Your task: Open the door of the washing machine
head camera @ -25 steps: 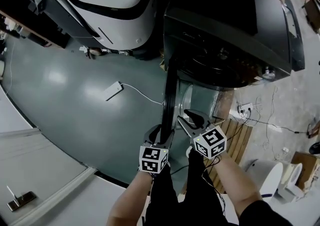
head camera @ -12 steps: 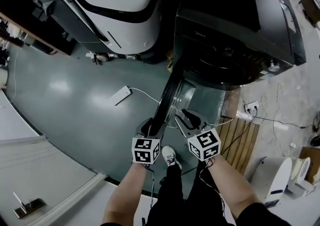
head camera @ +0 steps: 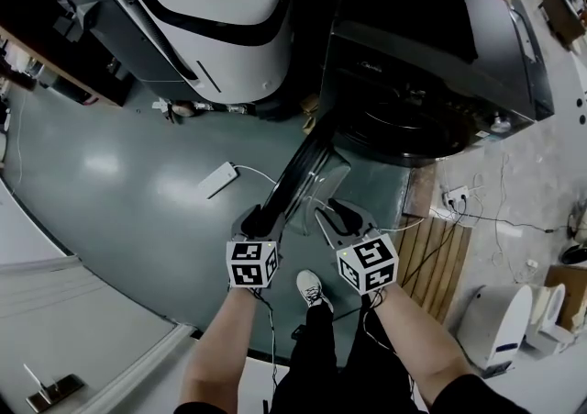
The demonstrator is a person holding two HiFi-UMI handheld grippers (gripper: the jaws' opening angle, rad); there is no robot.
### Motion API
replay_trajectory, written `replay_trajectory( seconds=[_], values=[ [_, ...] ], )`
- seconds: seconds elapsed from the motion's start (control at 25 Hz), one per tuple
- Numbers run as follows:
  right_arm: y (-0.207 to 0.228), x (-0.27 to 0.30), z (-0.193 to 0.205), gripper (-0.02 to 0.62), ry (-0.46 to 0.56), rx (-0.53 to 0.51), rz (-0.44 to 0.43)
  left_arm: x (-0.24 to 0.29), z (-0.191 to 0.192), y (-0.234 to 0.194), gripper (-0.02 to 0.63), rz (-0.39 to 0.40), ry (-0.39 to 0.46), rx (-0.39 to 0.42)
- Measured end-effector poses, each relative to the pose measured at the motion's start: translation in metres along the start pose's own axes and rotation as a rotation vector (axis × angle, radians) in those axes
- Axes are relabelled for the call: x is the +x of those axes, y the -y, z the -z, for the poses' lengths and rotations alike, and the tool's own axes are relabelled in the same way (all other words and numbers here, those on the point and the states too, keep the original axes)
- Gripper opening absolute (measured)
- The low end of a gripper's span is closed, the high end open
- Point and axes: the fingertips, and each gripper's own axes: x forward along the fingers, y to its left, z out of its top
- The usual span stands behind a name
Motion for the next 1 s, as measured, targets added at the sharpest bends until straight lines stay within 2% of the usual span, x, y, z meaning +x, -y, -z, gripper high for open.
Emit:
replay_trajectory(
  seconds=[0.16, 0.32, 0.48, 0.52, 0.6, 0.72, 0.84, 1.0],
  values=[
    [-0.002, 0.009, -0.003, 0.133, -0.001, -0.007, -0.008, 0.002, -0.005, -0.011, 0.233, -0.009, 0.007, -0.004],
    [-0.005, 0.011, -0.009, 0.133, -0.009, -0.016, -0.017, -0.005, -0.010, -0.017, 0.233, -0.013, 0.015, -0.052],
    [-0.005, 0.000, -0.025, 0.129, -0.004, -0.042, -0.014, -0.023, -0.022, -0.008, 0.232, -0.003, 0.035, -0.033],
    [-0.004, -0.004, -0.031, 0.115, 0.001, -0.048, -0.011, -0.029, -0.028, -0.004, 0.232, 0.003, 0.045, -0.028],
    [-0.005, -0.016, -0.046, 0.027, 0.016, -0.052, -0.007, -0.043, -0.043, 0.005, 0.220, 0.014, 0.071, -0.013],
    [-0.009, -0.039, -0.069, 0.018, 0.046, -0.062, -0.006, -0.069, -0.069, 0.020, 0.145, 0.021, 0.125, 0.030],
    [-0.011, -0.071, -0.089, 0.017, 0.063, -0.086, 0.018, -0.095, -0.097, 0.039, 0.032, 0.023, 0.184, 0.056],
    [-0.010, -0.118, -0.112, 0.017, 0.103, -0.102, 0.068, -0.126, -0.132, 0.075, 0.023, 0.089, 0.246, 0.100]
  ],
)
